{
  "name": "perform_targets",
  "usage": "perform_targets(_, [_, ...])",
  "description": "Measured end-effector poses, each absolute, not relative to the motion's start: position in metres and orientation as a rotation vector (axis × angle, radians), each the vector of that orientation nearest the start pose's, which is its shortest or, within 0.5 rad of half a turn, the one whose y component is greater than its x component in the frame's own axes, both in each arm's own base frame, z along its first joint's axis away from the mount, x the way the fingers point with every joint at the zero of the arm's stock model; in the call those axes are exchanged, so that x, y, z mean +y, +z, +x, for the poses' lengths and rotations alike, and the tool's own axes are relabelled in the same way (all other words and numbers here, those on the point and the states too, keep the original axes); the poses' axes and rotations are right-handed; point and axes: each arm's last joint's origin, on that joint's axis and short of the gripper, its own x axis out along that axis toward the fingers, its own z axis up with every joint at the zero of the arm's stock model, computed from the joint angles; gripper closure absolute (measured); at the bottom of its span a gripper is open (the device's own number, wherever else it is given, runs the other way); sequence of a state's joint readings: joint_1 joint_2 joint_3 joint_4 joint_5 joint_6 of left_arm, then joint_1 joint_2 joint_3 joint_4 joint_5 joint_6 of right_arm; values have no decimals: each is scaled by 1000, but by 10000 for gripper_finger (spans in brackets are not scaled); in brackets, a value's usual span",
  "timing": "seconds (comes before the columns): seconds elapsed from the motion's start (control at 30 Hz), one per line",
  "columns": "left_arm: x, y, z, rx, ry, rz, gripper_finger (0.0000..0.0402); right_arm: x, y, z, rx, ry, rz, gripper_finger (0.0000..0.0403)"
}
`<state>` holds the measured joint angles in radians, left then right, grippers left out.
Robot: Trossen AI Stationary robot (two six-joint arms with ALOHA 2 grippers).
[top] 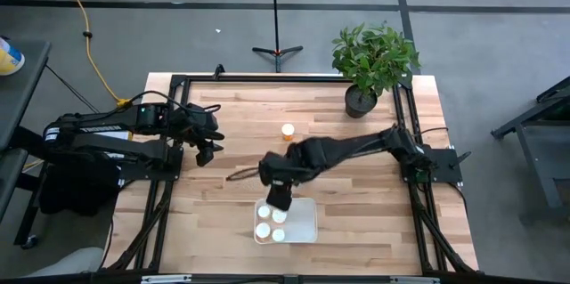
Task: Pick and place pill bottles into a basket
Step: Put the white pill bottle in the white bin
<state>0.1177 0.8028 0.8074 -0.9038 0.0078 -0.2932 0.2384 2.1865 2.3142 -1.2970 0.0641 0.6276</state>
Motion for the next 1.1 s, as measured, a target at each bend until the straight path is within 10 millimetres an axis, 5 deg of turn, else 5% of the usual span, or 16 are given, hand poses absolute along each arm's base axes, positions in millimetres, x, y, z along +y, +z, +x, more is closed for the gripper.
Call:
perform_targets(0.63, [16,278,139,893,236,-330,186,32,304,421,1410,-378,213,137])
perform_targets(1.1, [16,278,139,891,244,-346,186,7,233,423,1575,-322,308,98])
